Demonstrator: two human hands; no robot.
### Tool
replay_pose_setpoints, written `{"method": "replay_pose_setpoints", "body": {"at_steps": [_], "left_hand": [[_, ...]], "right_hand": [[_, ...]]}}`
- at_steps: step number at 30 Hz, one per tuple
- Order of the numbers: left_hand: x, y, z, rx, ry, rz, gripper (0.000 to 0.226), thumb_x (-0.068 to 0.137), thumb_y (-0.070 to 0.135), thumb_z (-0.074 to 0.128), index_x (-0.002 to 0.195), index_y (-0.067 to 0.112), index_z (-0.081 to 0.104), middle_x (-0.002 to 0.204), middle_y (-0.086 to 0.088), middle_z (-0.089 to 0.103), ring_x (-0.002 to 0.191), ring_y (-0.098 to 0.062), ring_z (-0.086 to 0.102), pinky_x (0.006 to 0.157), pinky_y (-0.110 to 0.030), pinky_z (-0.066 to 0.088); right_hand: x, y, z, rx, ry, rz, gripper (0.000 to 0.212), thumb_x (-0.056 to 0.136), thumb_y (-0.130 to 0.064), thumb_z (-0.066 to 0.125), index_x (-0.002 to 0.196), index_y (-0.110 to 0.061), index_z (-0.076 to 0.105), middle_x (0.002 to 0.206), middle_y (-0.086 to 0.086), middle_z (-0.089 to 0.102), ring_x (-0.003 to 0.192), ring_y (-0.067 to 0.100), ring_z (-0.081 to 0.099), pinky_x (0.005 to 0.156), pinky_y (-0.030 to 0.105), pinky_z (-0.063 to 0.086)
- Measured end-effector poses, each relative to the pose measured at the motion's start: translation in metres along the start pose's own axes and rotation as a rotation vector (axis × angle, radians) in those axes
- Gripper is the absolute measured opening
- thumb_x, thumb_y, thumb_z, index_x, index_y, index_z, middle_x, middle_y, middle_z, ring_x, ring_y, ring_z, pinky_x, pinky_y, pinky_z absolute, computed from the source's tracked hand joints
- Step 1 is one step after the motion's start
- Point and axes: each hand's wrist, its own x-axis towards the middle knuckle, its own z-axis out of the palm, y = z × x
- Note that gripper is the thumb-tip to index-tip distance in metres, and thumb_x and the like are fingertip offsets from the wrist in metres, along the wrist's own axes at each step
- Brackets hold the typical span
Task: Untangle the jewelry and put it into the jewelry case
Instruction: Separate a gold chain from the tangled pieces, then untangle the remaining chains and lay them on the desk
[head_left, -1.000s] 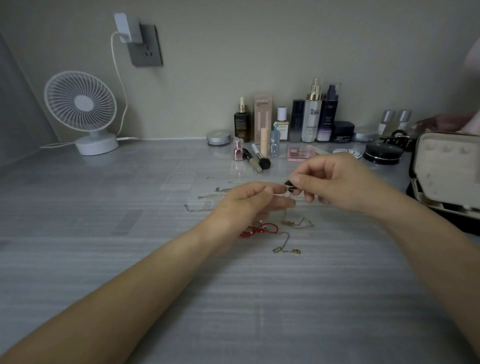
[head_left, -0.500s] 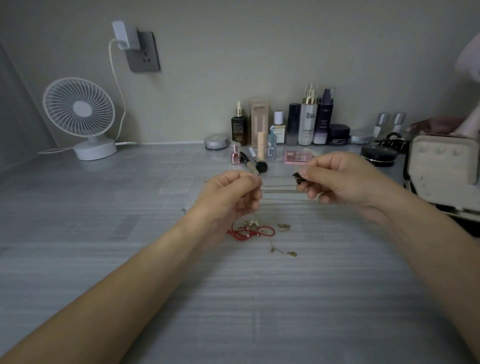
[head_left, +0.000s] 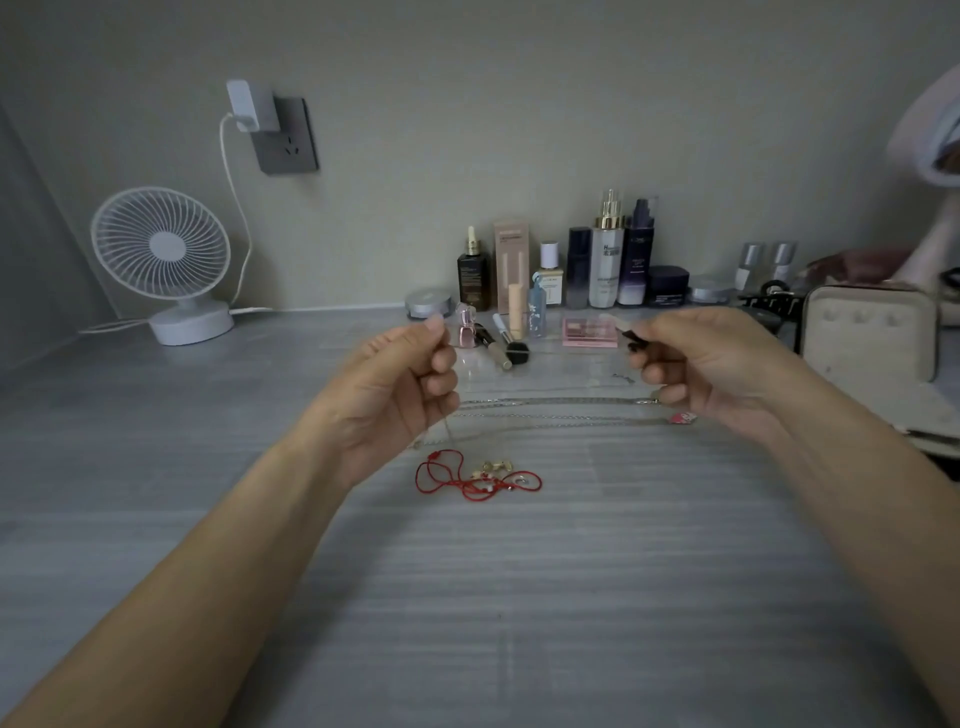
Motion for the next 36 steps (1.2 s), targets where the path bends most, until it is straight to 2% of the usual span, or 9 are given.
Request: {"method": "replay_pose_setpoints", "body": {"at_steps": [4, 9, 17, 20, 23, 27, 31, 34, 36], "left_hand": [[0.000, 0.005, -0.009, -0.006, 0.011, -0.013, 0.029, 0.051, 0.036, 0.084, 0.064, 0.022, 0.062, 0.055, 0.009, 0.052, 0.046, -0.005, 0.045, 0.053, -0.020, 0.048], [0.000, 0.002, -0.010, 0.168, 0.114, -0.130, 0.019, 0.074, 0.025, 0.063, 0.056, 0.018, 0.061, 0.054, 0.006, 0.051, 0.044, -0.005, 0.040, 0.046, -0.018, 0.044], [0.014, -0.027, -0.017, 0.966, 0.324, -0.170, 0.017, 0.084, 0.021, 0.066, 0.071, 0.010, 0.065, 0.059, 0.003, 0.061, 0.044, -0.005, 0.044, 0.042, -0.016, 0.039], [0.017, -0.035, -0.016, 1.193, 0.256, -0.119, 0.017, 0.083, 0.024, 0.068, 0.074, 0.009, 0.066, 0.066, -0.001, 0.063, 0.056, -0.009, 0.053, 0.056, -0.021, 0.045], [0.020, -0.041, -0.013, 1.264, 0.200, -0.103, 0.018, 0.082, 0.025, 0.069, 0.068, 0.016, 0.063, 0.065, 0.002, 0.063, 0.060, -0.012, 0.055, 0.061, -0.025, 0.046], [0.024, -0.047, -0.008, 1.446, 0.168, -0.078, 0.017, 0.083, 0.030, 0.067, 0.071, 0.018, 0.063, 0.068, 0.006, 0.061, 0.064, -0.009, 0.054, 0.059, -0.023, 0.041], [0.024, -0.047, -0.008, 1.469, 0.161, -0.052, 0.014, 0.080, 0.029, 0.070, 0.072, 0.020, 0.064, 0.075, 0.006, 0.063, 0.073, -0.010, 0.057, 0.066, -0.025, 0.043], [0.023, -0.044, -0.011, 1.445, 0.176, -0.040, 0.010, 0.079, 0.024, 0.071, 0.073, 0.020, 0.065, 0.071, 0.009, 0.060, 0.069, -0.009, 0.056, 0.062, -0.021, 0.045], [0.022, -0.042, -0.014, 1.432, 0.182, -0.044, 0.008, 0.080, 0.021, 0.070, 0.075, 0.021, 0.065, 0.071, 0.011, 0.060, 0.069, -0.008, 0.056, 0.059, -0.017, 0.043]], "right_hand": [[0.005, 0.000, -0.012, -0.043, 0.005, 0.057, 0.016, 0.088, -0.014, 0.056, 0.072, -0.011, 0.058, 0.055, 0.001, 0.057, 0.039, 0.006, 0.045, 0.032, 0.014, 0.029], [0.008, 0.000, -0.037, -0.343, -0.041, 0.191, 0.017, 0.089, -0.011, 0.056, 0.074, -0.008, 0.063, 0.057, 0.001, 0.059, 0.039, 0.004, 0.045, 0.032, 0.013, 0.029], [0.018, 0.018, -0.054, -0.626, 0.022, 0.347, 0.020, 0.088, -0.009, 0.059, 0.069, -0.004, 0.061, 0.039, 0.000, 0.054, 0.031, 0.005, 0.039, 0.036, 0.012, 0.027], [0.021, 0.024, -0.054, -0.683, 0.054, 0.361, 0.011, 0.086, -0.004, 0.060, 0.076, 0.000, 0.061, 0.039, 0.003, 0.056, 0.028, 0.007, 0.040, 0.035, 0.011, 0.029], [0.024, 0.029, -0.058, -0.788, 0.112, 0.339, 0.007, 0.083, -0.004, 0.063, 0.080, 0.003, 0.064, 0.039, 0.004, 0.056, 0.036, 0.011, 0.040, 0.037, 0.013, 0.030], [0.027, 0.029, -0.060, -0.979, 0.158, 0.304, 0.012, 0.083, -0.009, 0.064, 0.078, 0.001, 0.068, 0.032, -0.001, 0.052, 0.020, 0.008, 0.033, 0.030, 0.009, 0.026], [0.033, 0.029, -0.062, -1.221, 0.199, 0.335, 0.024, 0.082, -0.019, 0.064, 0.061, -0.008, 0.066, 0.026, -0.005, 0.046, 0.018, 0.006, 0.036, 0.037, 0.017, 0.034], [0.041, 0.032, -0.066, -1.319, 0.225, 0.334, 0.017, 0.078, -0.019, 0.067, 0.064, -0.010, 0.071, 0.034, -0.005, 0.054, 0.036, 0.011, 0.049, 0.051, 0.023, 0.040], [0.046, 0.034, -0.068, -1.380, 0.243, 0.317, 0.009, 0.072, -0.017, 0.070, 0.069, -0.009, 0.073, 0.052, 0.000, 0.064, 0.048, 0.016, 0.051, 0.052, 0.023, 0.041]]}}
